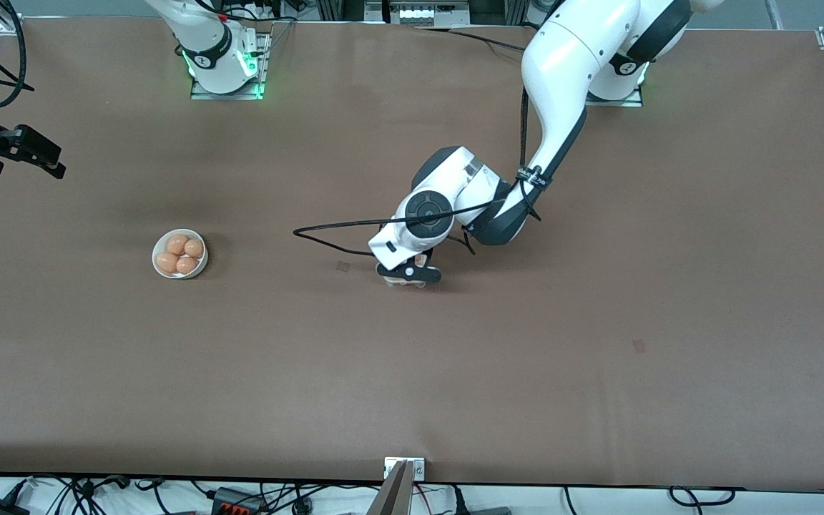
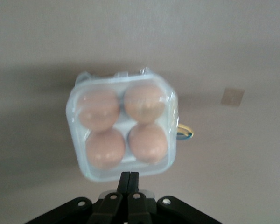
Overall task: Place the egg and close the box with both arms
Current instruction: 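Fold the lid over the eggs and press it shut with the left gripper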
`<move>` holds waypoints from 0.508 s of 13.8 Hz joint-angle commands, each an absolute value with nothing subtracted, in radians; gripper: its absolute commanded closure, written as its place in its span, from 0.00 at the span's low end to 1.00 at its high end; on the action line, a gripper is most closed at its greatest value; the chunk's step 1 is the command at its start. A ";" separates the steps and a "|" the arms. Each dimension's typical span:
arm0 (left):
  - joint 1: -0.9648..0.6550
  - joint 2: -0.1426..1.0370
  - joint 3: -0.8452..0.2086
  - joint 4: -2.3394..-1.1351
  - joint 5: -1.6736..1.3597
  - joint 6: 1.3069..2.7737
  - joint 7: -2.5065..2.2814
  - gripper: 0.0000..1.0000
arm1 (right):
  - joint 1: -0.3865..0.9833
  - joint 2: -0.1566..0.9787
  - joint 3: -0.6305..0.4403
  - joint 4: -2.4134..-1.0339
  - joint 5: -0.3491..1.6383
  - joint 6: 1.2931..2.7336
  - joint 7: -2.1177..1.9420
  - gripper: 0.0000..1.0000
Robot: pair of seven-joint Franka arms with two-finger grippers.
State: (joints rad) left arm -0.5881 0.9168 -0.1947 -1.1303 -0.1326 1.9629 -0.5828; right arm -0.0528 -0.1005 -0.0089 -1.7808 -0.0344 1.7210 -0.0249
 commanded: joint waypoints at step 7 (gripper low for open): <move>-0.623 0.979 -0.179 -1.092 -0.029 2.091 -0.557 1.00 | -0.063 -0.110 -0.002 -1.773 -0.028 1.709 -0.014 0.00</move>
State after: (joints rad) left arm -0.6079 0.9444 -0.1914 -1.1234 -0.0411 2.0675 -0.5748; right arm -0.0528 -0.1006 -0.0089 -1.7807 -0.0344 1.7210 -0.0238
